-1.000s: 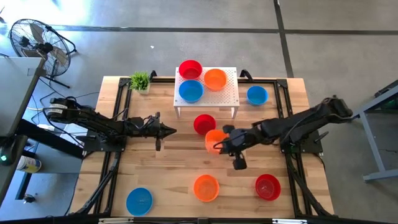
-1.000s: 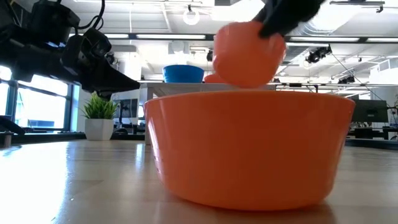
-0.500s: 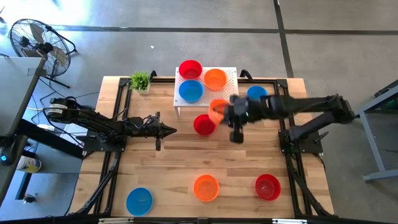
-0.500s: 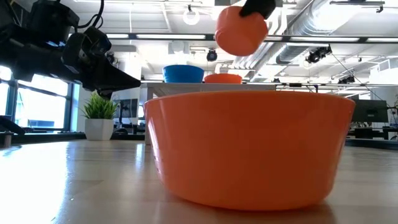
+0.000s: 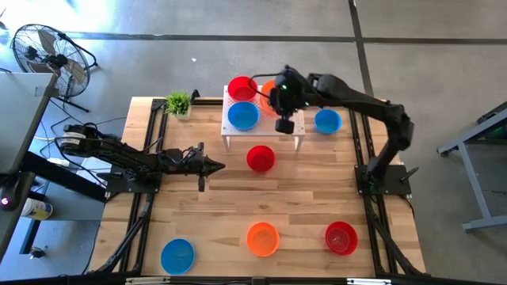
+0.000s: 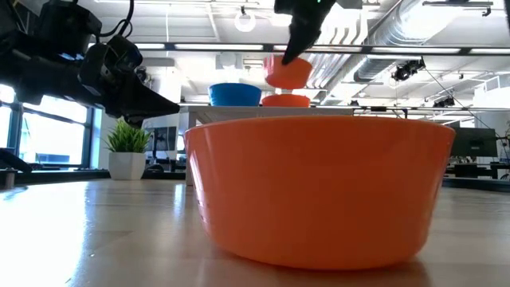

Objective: Pick & Place Mini bowls
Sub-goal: Stack the top orange bowl on top of the orange bowl on the shelf

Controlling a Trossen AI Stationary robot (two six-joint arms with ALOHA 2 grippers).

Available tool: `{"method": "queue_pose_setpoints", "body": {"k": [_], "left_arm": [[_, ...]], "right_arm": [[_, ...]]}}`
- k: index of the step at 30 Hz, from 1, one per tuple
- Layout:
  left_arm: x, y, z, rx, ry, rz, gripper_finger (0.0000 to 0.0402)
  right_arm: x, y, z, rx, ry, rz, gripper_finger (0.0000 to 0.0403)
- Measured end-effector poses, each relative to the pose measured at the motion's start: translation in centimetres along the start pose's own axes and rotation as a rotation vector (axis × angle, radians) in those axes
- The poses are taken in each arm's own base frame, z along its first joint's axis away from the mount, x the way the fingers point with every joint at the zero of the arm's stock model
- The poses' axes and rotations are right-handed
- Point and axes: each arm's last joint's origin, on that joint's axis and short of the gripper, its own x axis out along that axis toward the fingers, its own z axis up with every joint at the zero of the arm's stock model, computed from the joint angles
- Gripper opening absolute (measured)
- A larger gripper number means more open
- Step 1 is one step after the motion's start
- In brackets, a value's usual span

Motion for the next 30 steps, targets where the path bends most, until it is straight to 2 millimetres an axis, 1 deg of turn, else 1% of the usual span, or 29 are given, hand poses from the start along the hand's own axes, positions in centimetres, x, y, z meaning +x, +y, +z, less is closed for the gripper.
{"method": "queue_pose_setpoints", "body": {"k": [3, 6, 9, 14, 18, 22, 30], "left_arm": [[0.0, 0.0, 0.0, 0.001, 0.0, 0.0, 0.0], [0.0, 0.0, 0.0, 0.001, 0.0, 0.0, 0.0], [0.0, 0.0, 0.0, 0.001, 0.0, -0.001, 0.0], [0.0, 0.0, 0.0, 0.001, 0.0, -0.001, 0.0], [0.0, 0.0, 0.0, 0.001, 0.0, -0.001, 0.0], [0.0, 0.0, 0.0, 0.001, 0.0, -0.002, 0.0], [0.0, 0.0, 0.0, 0.001, 0.0, -0.004, 0.0]], "right_arm": [[1.3, -1.0, 0.2, -0.018, 0.062, 0.01, 0.0005], [2.8, -1.7, 0.0, -0.03, 0.115, 0.019, 0.0003], [3.5, -2.1, -0.2, -0.03, 0.136, 0.017, 0.0002], [3.5, -2.8, -0.4, -0.018, 0.127, 0.006, 0.0005], [3.6, -3.1, -0.5, 0.0, 0.115, 0.032, 0.0002], [4.0, -3.1, -0.9, 0.003, 0.129, 0.041, 0.0004], [4.0, -3.1, -0.8, 0.007, 0.127, 0.043, 0.0007]]}}
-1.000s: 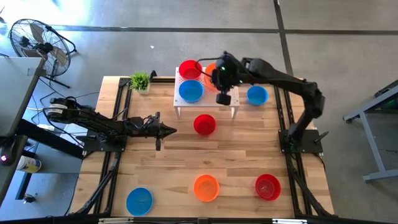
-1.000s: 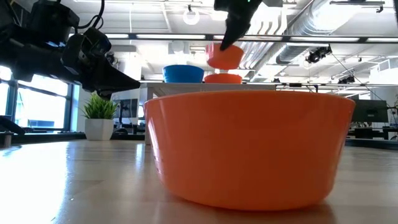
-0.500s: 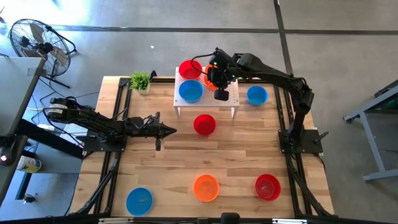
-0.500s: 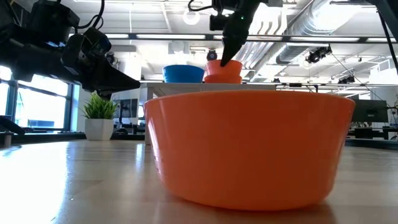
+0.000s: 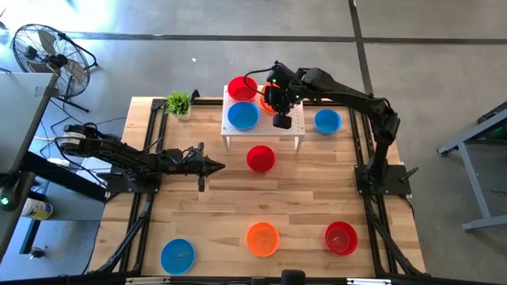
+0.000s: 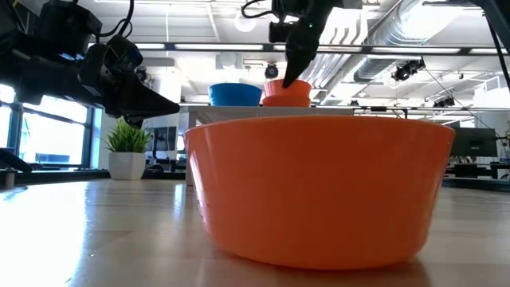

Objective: Pick & Place Mini bowls
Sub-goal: Stack the top orange bowl on top of the orange bowl on the shelf

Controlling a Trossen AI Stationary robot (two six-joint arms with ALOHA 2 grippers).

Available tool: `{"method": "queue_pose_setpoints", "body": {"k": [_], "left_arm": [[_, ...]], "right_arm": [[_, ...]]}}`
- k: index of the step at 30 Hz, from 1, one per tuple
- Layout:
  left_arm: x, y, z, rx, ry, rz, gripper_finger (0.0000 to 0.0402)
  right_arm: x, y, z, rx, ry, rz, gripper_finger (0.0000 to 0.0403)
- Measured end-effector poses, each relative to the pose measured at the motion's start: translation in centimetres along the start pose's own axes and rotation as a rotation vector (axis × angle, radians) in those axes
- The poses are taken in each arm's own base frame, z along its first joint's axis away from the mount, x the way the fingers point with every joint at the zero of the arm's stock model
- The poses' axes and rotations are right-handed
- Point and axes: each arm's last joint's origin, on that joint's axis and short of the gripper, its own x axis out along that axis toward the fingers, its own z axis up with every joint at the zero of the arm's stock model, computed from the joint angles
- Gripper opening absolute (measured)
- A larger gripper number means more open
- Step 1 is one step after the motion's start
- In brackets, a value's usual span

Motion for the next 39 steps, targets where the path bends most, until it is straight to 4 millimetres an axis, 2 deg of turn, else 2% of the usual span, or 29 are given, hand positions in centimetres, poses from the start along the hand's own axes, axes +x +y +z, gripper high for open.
{"method": "queue_pose_setpoints", "body": {"k": [5, 16, 21, 26, 32, 39], "left_arm": [[0.0, 0.0, 0.0, 0.0, 0.0, 0.0, 0.0], [0.0, -0.03, 0.0, -0.001, 0.002, -0.01, 0.0], [0.0, -0.03, 0.0, -0.001, 0.002, -0.01, 0.0], [0.0, -0.03, 0.0, -0.001, 0.002, -0.01, 0.0], [0.0, -0.03, -0.01, -0.001, 0.002, -0.01, 0.0], [0.0, -0.03, -0.01, -0.002, 0.002, -0.012, 0.0]], "right_arm": [[0.0, 0.05, 0.06, 0.0, -0.005, 0.003, 0.0019], [-0.02, 0.03, 0.09, 0.008, -0.006, -0.005, 0.0082], [-0.33, 0.24, 0.12, 0.006, -0.012, -0.003, 0.0095], [-0.85, 0.47, 0.1, 0.003, -0.044, 0.069, 0.0073], [-0.76, 0.09, 0.05, 0.009, -0.049, 0.061, 0.0008], [-0.28, -0.32, 0.07, 0.036, -0.053, 0.064, 0.0013]]}}
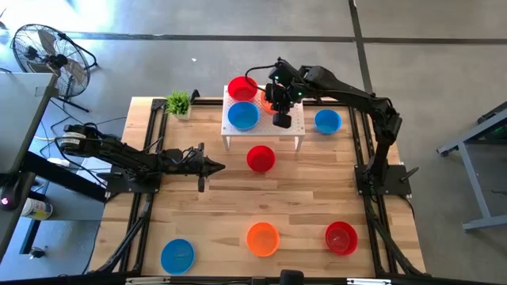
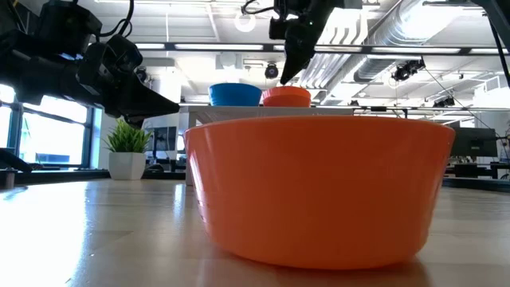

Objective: Pick & Place Mini bowls
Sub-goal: Stack the top orange bowl on top of the orange bowl on the shelf, then stack the bottom blue bowl on top of the blue bowl on the shelf

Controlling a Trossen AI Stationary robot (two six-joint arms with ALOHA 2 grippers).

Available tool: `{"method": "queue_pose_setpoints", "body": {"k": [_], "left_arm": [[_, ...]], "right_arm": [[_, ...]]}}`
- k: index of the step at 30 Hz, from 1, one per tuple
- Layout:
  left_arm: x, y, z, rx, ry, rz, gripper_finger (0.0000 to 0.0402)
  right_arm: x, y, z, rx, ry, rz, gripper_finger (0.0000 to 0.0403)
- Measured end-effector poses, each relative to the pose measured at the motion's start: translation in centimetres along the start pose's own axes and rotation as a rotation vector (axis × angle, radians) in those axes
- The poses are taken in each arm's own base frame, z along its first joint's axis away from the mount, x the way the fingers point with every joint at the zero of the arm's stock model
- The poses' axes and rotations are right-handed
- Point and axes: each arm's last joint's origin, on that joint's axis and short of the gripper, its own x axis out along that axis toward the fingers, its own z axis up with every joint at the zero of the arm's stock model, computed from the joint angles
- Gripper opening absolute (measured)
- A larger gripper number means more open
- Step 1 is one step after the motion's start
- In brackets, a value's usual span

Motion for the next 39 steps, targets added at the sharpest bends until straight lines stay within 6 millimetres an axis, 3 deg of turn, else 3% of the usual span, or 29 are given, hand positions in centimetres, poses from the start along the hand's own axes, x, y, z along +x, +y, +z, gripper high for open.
{"method": "queue_pose_setpoints", "body": {"k": [12, 18, 24, 32, 39], "left_arm": [[0.0, 0.0, 0.0, 0.0, 0.0, -0.003, 0.0], [0.0, 0.0, -0.1, -0.001, 0.009, -0.002, 0.0], [0.0, 0.0, -0.2, -0.016, 0.026, 0.0, 0.0], [0.0, -0.1, -0.4, -0.024, 0.043, -0.035, 0.0], [-0.2, -1.7, -0.6, 0.017, 0.038, -0.049, 0.0]], "right_arm": [[0.2, 0.0, 0.1, 0.008, -0.005, -0.001, 0.0001], [-2.4, 0.8, -0.1, -0.012, -0.042, 0.014, 0.0001], [-3.7, 1.0, -0.2, -0.016, -0.078, 0.025, 0.0001], [-3.7, 2.1, 0.7, -0.053, -0.139, 0.059, 0.0], [-3.0, 4.1, 0.8, -0.103, -0.182, 0.107, 0.0]]}}
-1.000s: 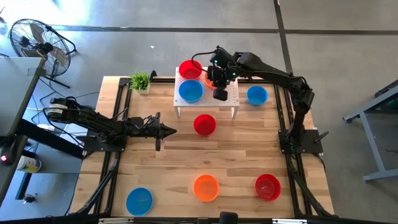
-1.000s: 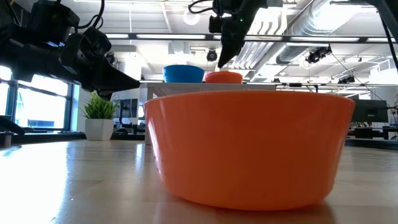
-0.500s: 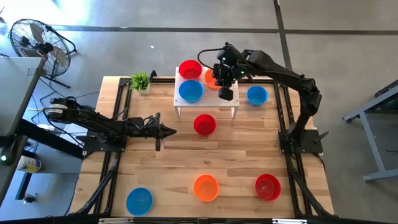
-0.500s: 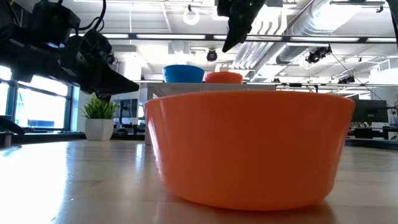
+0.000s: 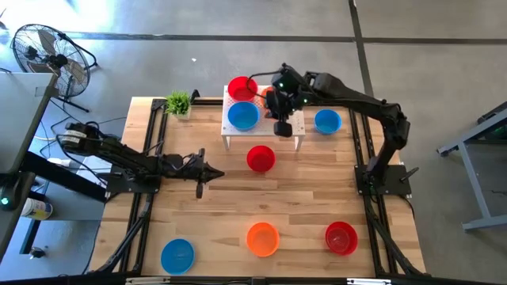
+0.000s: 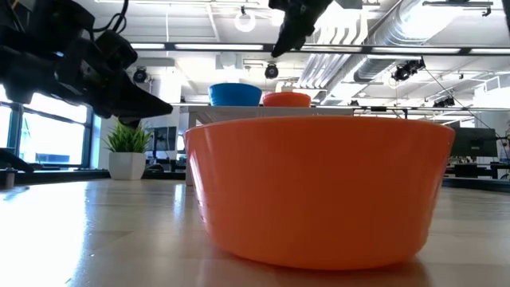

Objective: Pick & Place Mini bowls
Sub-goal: Stack the bottom blue bowl on top of the blue bowl on the shelf

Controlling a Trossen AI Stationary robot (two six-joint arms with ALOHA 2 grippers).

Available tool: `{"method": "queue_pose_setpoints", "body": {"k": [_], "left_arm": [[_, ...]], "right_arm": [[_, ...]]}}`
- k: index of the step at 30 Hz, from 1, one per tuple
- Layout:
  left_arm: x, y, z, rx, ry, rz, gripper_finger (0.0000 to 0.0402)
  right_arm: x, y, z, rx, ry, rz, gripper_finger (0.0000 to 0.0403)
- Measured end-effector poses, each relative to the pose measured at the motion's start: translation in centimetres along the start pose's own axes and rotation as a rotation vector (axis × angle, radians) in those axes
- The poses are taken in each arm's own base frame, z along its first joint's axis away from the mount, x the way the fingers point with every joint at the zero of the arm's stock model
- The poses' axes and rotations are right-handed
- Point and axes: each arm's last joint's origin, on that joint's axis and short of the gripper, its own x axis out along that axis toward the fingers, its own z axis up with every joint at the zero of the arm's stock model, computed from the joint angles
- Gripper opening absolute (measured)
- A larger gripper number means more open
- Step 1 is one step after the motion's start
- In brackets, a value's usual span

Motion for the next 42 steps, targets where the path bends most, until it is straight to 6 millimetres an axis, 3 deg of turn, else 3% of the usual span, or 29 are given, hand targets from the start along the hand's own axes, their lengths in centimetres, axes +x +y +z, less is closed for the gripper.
{"method": "queue_pose_setpoints", "body": {"k": [6, 15, 21, 26, 30, 35, 42], "left_arm": [[-0.1, -0.8, 0.0, 0.01, -0.011, 0.005, 0.0], [0.0, -0.9, 0.0, -0.015, -0.004, -0.012, 0.0], [1.5, -1.7, 1.5, 0.015, 0.057, -0.087, 0.0], [3.3, -2.8, 3.5, 0.047, 0.219, -0.184, 0.0], [4.1, -3.5, 5.4, 0.032, 0.482, -0.206, 0.0], [4.0, -5.0, 7.8, 0.059, 0.703, -0.21, 0.0], [3.0, -6.9, 7.8, -0.035, 0.915, -0.249, 0.0001]], "right_arm": [[0.8, 2.1, -4.0, 0.0, -0.173, 0.036, 0.0], [-0.7, 8.8, -12.1, 0.04, -0.5, -0.064, 0.0], [0.4, 12.2, -18.6, 0.082, -0.712, -0.104, 0.0], [0.7, 13.4, -22.6, 0.075, -0.844, -0.113, 0.0], [0.4, 13.6, -24.5, 0.043, -0.931, -0.142, 0.0], [-0.6, 13.7, -25.1, -0.028, -1.01, -0.18, 0.0], [-0.8, 13.8, -25.3, -0.063, -1.01, -0.161, 0.0]]}}
